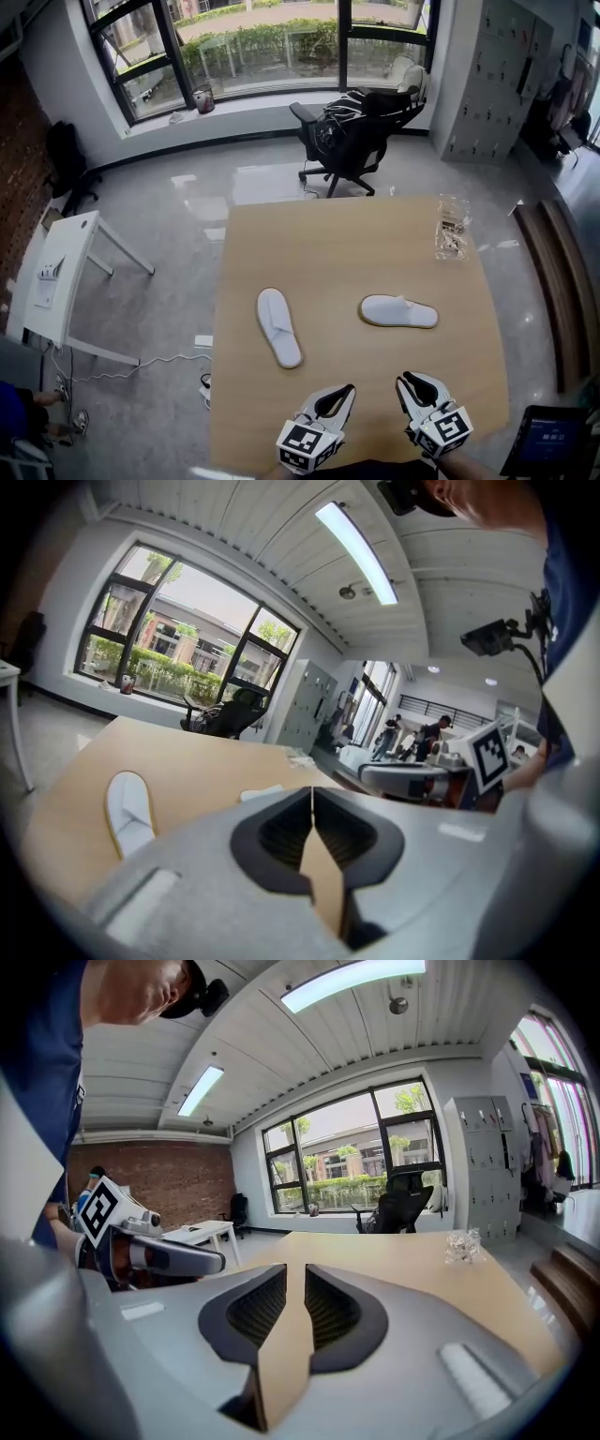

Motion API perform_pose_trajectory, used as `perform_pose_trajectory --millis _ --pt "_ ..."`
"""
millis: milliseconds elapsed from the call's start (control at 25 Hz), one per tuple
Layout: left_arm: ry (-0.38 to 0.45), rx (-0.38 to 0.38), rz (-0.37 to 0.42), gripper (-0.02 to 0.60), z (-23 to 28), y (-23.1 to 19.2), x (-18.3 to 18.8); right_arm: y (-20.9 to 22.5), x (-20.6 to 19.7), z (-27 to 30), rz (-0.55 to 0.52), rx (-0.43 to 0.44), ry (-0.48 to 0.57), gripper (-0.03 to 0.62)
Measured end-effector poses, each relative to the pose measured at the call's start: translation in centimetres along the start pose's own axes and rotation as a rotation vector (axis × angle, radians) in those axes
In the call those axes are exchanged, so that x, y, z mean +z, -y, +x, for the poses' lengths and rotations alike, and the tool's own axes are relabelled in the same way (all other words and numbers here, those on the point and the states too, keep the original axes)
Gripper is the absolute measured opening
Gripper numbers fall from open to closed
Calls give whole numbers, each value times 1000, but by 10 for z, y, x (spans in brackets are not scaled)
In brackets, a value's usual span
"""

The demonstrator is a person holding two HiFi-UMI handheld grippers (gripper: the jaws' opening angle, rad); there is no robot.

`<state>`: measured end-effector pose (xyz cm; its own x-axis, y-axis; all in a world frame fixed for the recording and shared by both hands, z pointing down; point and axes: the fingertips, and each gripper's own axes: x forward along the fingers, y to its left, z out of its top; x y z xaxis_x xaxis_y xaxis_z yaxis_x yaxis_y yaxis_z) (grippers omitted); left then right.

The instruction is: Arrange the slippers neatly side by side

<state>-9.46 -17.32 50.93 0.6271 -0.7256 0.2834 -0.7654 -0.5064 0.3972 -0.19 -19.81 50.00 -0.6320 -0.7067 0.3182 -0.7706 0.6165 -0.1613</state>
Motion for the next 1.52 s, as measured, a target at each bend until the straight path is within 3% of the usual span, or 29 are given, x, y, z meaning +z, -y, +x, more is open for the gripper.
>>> perform_pose_trajectory --millis 160,400,640,800,960,1280,1520 --pt "-36 57 31 23 3 -17 -4 32 10 13 -44 -46 14 69" --pt "-115 186 68 63 14 -68 -19 86 -2 43 -117 -35 -20 94" --pt "-187 299 85 95 22 -126 -33 140 -23 70 -280 -39 -56 95" --pt "-276 393 128 100 29 -167 -56 166 -44 92 -297 -30 -151 104" --pt "-327 457 108 106 29 -201 -74 182 -68 112 -313 -20 -233 118" --pt "-432 547 94 135 21 -247 -100 198 -95 132 -392 -14 -294 117" --pt "-459 558 37 137 21 -262 -111 211 -115 144 -448 29 -374 117"
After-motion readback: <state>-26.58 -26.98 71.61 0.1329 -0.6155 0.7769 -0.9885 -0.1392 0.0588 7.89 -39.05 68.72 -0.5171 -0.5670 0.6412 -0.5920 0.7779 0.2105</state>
